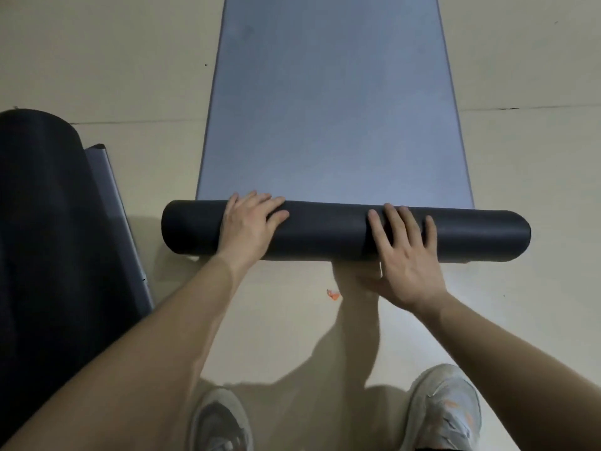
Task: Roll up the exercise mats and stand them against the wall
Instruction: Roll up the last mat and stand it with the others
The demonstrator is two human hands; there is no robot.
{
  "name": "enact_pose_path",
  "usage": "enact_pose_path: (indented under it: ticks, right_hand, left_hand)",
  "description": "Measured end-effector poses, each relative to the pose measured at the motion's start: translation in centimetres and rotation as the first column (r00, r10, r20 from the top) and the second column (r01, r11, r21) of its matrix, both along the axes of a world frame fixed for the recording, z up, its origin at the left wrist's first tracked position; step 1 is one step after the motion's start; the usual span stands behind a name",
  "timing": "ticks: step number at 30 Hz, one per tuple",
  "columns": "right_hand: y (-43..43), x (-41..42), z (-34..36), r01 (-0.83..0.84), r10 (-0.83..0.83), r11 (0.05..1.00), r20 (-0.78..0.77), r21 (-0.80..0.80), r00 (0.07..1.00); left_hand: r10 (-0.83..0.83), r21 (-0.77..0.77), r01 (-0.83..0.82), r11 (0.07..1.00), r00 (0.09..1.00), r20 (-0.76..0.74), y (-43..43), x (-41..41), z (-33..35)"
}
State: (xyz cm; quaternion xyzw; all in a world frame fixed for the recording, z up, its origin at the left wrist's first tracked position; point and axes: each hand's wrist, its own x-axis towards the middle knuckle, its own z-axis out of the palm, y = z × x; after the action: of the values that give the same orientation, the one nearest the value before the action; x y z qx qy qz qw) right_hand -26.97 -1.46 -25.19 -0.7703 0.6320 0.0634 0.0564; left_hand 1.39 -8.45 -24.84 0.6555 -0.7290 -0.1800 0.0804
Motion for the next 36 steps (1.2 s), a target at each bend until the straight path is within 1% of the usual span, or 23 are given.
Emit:
enact_pose_path:
  ticks: [2,4,5,6,7,8,9,11,13,16,17,18,20,22,24,25,27,28,30,31,33,35,36]
  right_hand:
    - [-1.8,0.0,-1.2,0.011,-0.009,0.999,-0.071,0.033,0.997]
    - [-5.3,-0.3,-1.6,0.008,-0.004,0.999,-0.098,0.038,0.995]
    - [-7.1,-0.5,-1.7,-0.003,0.009,0.998,-0.102,0.064,0.995]
    - [-8.7,-0.7,-1.5,-0.019,0.029,0.995,-0.092,0.102,0.995]
    - [-9.8,-0.8,-1.3,-0.035,0.045,0.990,-0.071,0.137,0.997]
    - [-10.6,-0.9,-1.1,-0.045,0.054,0.986,-0.050,0.159,0.997]
    - [-11.2,-1.0,-0.8,-0.056,0.062,0.984,-0.032,0.169,0.998]
    - [-12.2,-1.0,0.4,-0.059,0.064,0.973,-0.016,0.224,0.998]
    - [-12.2,-0.7,1.7,-0.046,0.055,0.946,-0.016,0.322,0.998]
    - [-9.5,-0.7,3.2,-0.051,0.056,0.863,0.006,0.503,0.998]
    - [-7.6,-0.9,3.5,-0.066,0.066,0.847,0.019,0.527,0.998]
    - [-5.4,-1.2,3.5,-0.069,0.066,0.855,0.024,0.514,0.998]
    - [-0.5,-1.4,3.1,-0.053,0.060,0.927,-0.006,0.370,0.998]
    - [3.6,-0.9,2.1,-0.025,0.037,0.979,-0.054,0.205,0.998]
    - [4.1,-0.6,1.8,-0.003,0.009,0.990,-0.039,0.144,0.999]
    - [2.8,-0.6,2.2,-0.016,0.022,0.984,-0.032,0.177,0.999]
    - [-1.6,-0.9,3.8,-0.034,0.034,0.943,0.006,0.330,0.999]
    - [-3.9,-0.9,4.9,-0.036,0.030,0.904,0.020,0.425,0.999]
    - [-7.0,-0.4,5.8,-0.065,0.056,0.857,0.032,0.512,0.998]
    - [-7.4,-0.1,5.7,-0.086,0.081,0.870,0.033,0.485,0.996]
    - [-6.7,0.3,5.2,-0.080,0.075,0.943,0.028,0.322,0.997]
    - [-4.5,0.3,3.7,-0.058,0.060,0.989,-0.006,0.134,0.998]
    - [-3.7,0.2,2.8,-0.058,0.063,0.995,-0.053,0.085,0.997]
  left_hand:
    - [0.009,0.020,-0.009,1.000,1.000,-0.001,-2.4,-0.3,0.4]
    - [0.005,-0.045,-0.002,0.999,0.997,0.076,-2.8,-0.8,0.3]
    - [-0.035,-0.040,0.042,0.998,0.986,0.164,-2.6,-1.1,0.0]
    - [-0.107,0.012,0.108,0.994,0.953,0.285,-2.2,-1.2,-0.6]
    - [-0.193,0.083,0.174,0.981,0.896,0.400,-2.2,-1.0,-1.0]
    - [-0.250,0.124,0.217,0.968,0.848,0.467,-2.7,-0.9,-1.3]
    - [-0.268,0.121,0.240,0.963,0.827,0.494,-3.5,-0.8,-1.3]
    - [-0.277,0.111,0.255,0.960,0.827,0.489,-4.9,-0.6,-0.7]
    - [-0.318,0.170,0.269,0.948,0.815,0.484,-4.9,-0.8,0.5]
    - [-0.427,0.346,0.294,0.891,0.800,0.420,-2.1,-1.2,2.2]
    - [-0.466,0.411,0.302,0.860,0.794,0.391,-0.6,-1.3,2.6]
    - [-0.500,0.462,0.313,0.830,0.786,0.364,0.8,-1.4,2.9]
    - [-0.519,0.548,0.303,0.780,0.802,0.295,2.0,-1.5,3.2]
    - [-0.478,0.640,0.250,0.727,0.853,0.209,1.2,-1.6,3.8]
    - [-0.430,0.672,0.209,0.711,0.885,0.179,0.5,-1.8,4.1]
    - [-0.405,0.634,0.198,0.747,0.893,0.198,0.9,-1.8,4.3]
    - [-0.323,0.419,0.183,0.890,0.899,0.295,3.3,-1.8,4.2]
    - [-0.287,0.321,0.174,0.931,0.892,0.350,5.0,-1.8,4.0]
    - [-0.252,0.249,0.156,0.956,0.872,0.421,7.0,-1.6,3.4]
    - [-0.234,0.235,0.144,0.961,0.875,0.424,6.4,-1.5,3.0]
    - [-0.216,0.237,0.133,0.962,0.902,0.373,3.3,-1.1,2.7]
    - [-0.238,0.340,0.145,0.929,0.938,0.251,-1.2,-0.5,3.2]
    - [-0.239,0.414,0.152,0.898,0.957,0.167,-3.1,-0.3,3.7]
